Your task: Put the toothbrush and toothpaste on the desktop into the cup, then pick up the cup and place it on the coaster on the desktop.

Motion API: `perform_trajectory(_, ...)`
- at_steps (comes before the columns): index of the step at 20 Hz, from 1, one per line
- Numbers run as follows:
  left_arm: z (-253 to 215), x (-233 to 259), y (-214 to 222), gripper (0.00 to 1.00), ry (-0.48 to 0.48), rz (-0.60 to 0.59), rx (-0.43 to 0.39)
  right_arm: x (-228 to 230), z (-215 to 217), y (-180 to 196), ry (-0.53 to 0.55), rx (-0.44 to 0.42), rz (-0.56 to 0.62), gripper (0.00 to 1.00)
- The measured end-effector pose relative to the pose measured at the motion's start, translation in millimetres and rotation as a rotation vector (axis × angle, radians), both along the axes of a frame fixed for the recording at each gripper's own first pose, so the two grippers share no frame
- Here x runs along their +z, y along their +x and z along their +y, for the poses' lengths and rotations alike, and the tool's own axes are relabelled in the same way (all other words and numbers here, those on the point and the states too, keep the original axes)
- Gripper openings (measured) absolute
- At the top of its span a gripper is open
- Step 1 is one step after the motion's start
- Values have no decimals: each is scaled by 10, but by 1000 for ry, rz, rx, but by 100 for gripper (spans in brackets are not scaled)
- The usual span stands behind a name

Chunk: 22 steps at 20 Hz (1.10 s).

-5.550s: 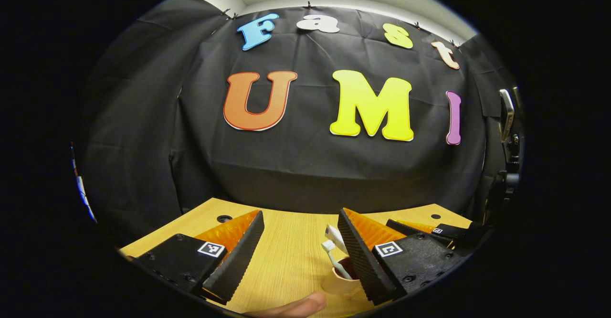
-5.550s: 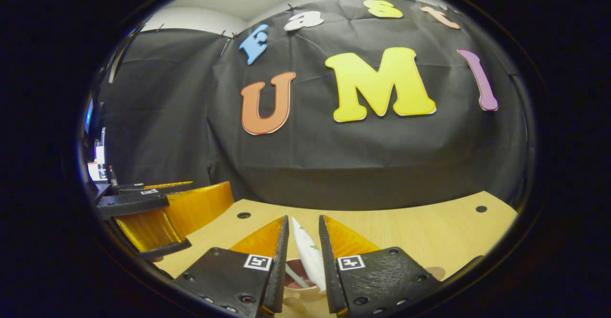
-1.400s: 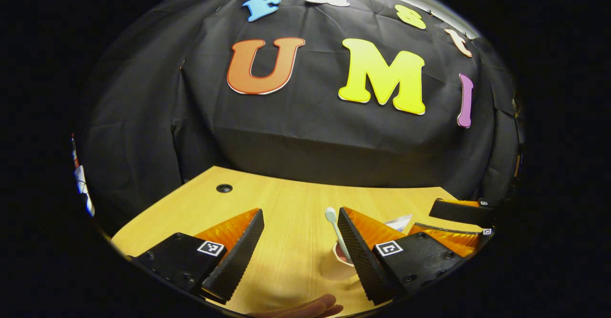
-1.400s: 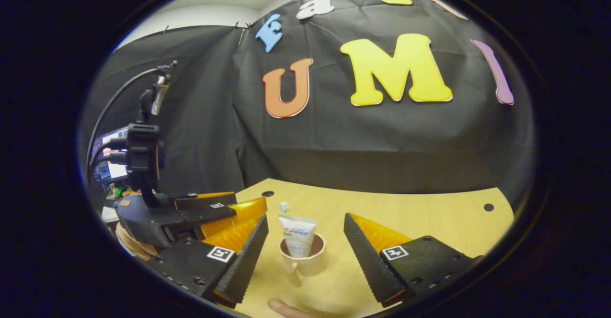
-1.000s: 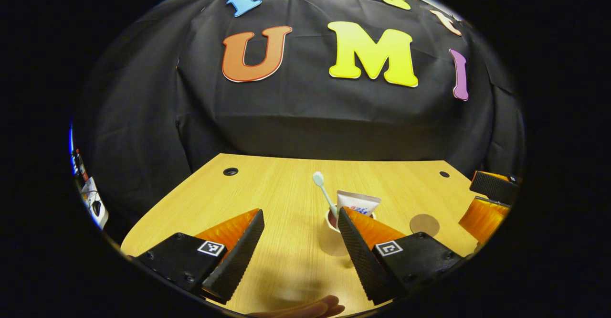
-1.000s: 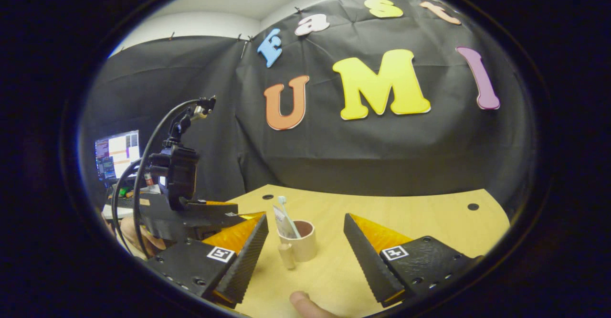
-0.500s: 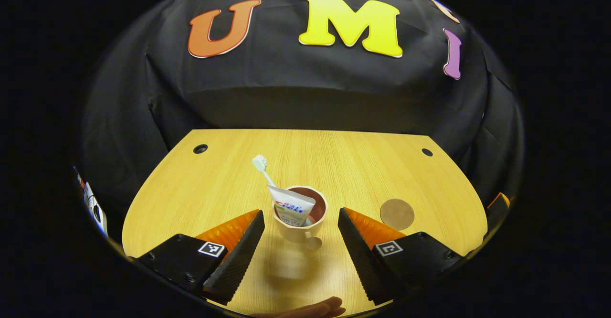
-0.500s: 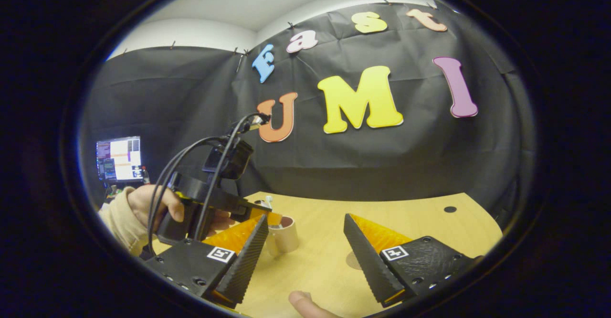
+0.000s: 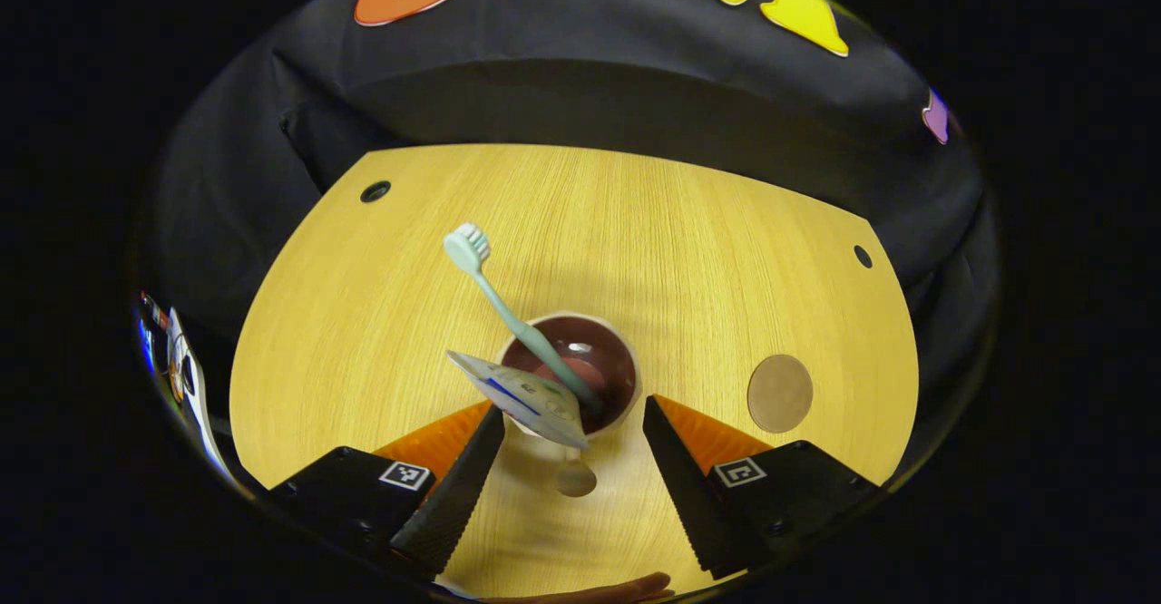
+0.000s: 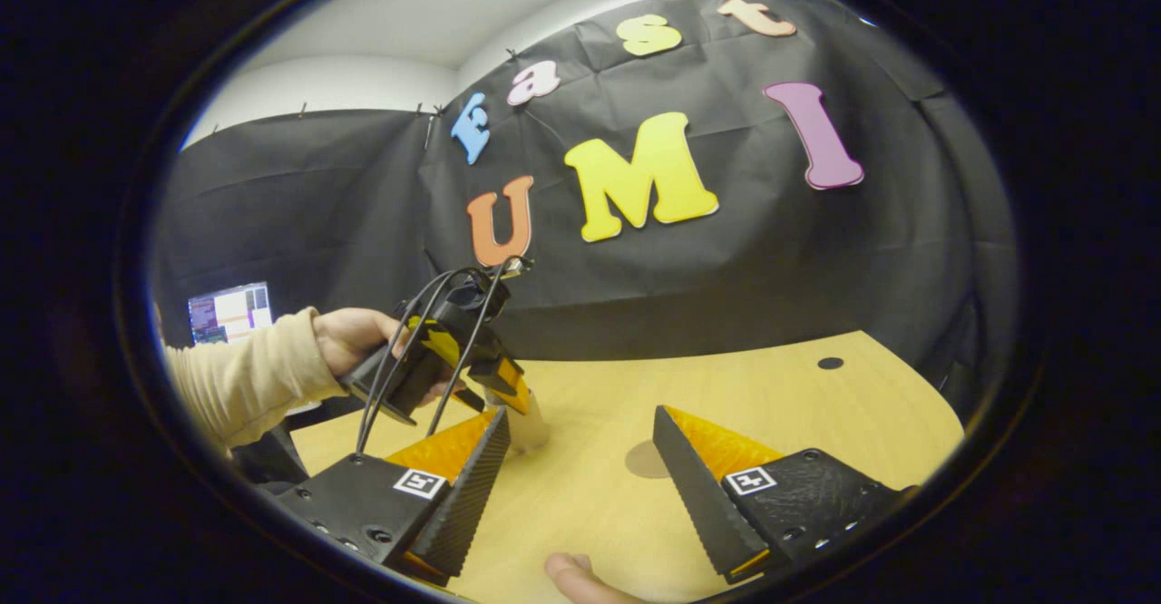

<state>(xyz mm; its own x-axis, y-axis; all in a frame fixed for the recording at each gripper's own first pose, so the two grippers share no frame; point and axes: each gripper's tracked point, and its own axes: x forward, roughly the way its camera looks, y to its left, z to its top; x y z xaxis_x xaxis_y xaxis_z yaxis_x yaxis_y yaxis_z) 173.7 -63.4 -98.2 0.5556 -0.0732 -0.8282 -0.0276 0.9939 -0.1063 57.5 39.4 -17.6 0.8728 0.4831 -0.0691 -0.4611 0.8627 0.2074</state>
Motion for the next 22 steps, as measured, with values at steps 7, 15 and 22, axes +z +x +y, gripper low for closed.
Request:
perform_trajectory(7,-99,-280,12,82,-56,138,49,-104,-238,11,28,5,45,95)
perform_trajectory(15,-235,-97,97,59,17,179,-29,-185,-253,-24,10,16,65,95)
perform_trajectory(22,-378,195,208,24,39,191,29,-213,-259,-70,8,16,87,95)
